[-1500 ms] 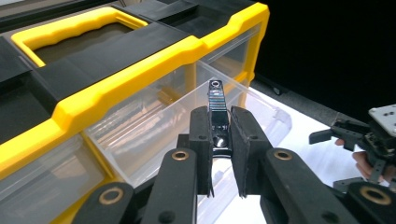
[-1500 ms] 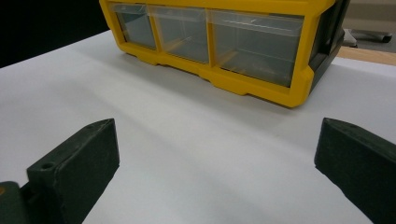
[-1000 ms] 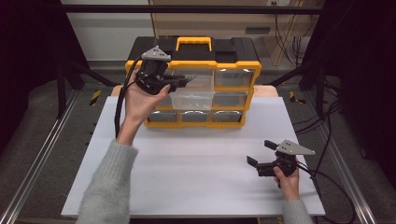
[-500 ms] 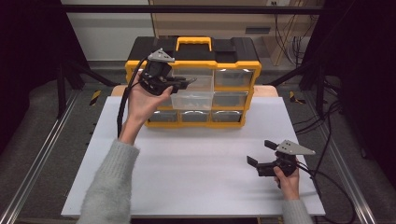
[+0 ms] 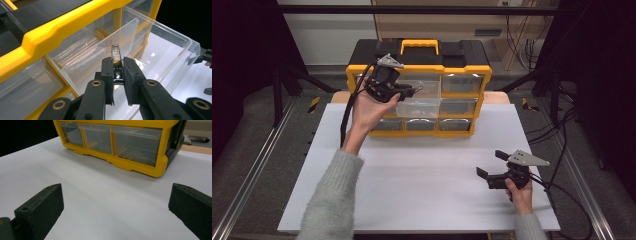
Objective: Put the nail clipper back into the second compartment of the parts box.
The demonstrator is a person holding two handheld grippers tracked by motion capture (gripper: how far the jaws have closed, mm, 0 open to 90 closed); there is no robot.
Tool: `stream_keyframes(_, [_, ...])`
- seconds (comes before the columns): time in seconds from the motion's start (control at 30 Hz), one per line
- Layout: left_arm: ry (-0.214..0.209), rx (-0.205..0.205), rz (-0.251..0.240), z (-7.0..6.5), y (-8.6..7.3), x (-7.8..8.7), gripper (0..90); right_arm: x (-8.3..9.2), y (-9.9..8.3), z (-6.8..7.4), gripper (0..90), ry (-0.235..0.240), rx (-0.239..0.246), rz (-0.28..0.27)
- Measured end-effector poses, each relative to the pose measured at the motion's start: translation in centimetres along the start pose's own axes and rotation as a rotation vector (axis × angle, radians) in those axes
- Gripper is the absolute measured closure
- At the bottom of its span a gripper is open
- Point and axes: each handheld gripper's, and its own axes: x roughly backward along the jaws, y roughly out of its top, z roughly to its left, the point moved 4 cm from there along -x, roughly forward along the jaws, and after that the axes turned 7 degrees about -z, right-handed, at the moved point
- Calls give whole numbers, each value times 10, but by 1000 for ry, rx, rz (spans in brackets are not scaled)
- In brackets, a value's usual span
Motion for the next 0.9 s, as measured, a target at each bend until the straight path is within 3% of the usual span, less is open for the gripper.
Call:
stream_keyframes(0.33, [2, 0, -1, 0, -1, -1, 770, 0, 0, 0, 5, 2, 0, -1])
stream_keyframes(0.9, [4, -6, -120, -2, 3, 23, 516, 0, 0, 0, 5, 1, 0, 1])
